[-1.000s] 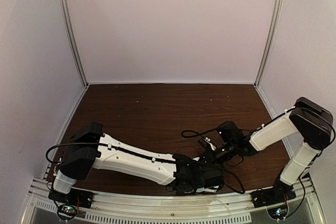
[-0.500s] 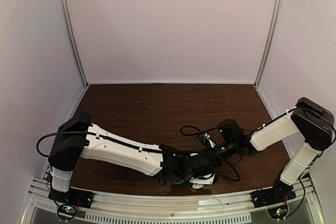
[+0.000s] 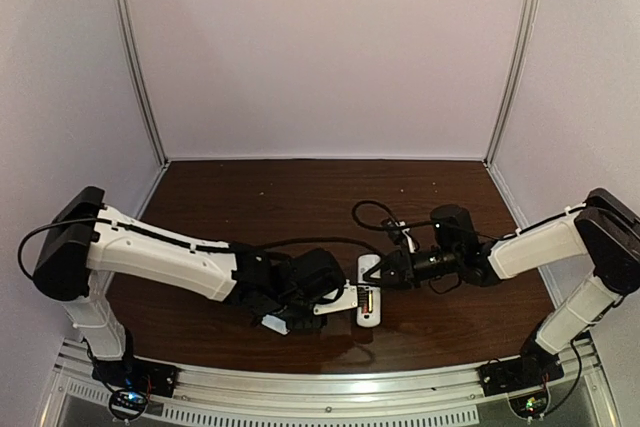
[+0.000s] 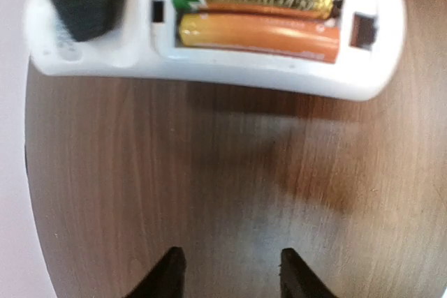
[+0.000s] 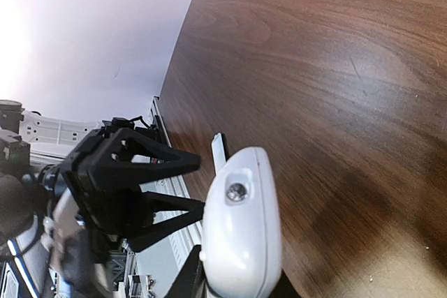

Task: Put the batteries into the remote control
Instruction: Load the battery into the battery compartment, then adjust the battery in the battery compartment.

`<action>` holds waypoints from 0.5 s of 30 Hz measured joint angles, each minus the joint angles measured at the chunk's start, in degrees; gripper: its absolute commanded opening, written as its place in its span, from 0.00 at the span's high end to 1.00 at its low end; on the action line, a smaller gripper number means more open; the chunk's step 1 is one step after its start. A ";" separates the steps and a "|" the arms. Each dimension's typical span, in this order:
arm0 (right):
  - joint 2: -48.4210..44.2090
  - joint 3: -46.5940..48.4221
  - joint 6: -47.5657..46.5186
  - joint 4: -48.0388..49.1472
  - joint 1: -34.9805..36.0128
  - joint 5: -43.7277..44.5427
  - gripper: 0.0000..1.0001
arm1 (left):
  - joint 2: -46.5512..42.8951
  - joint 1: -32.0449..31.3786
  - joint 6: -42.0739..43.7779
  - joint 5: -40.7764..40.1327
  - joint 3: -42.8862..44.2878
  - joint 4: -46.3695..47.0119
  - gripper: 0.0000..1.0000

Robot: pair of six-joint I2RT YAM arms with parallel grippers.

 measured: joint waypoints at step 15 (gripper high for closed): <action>-8.61 0.00 -0.66 4.11 -1.09 -0.02 1.00 | -27.21 12.63 -25.40 23.45 -16.79 27.34 0.03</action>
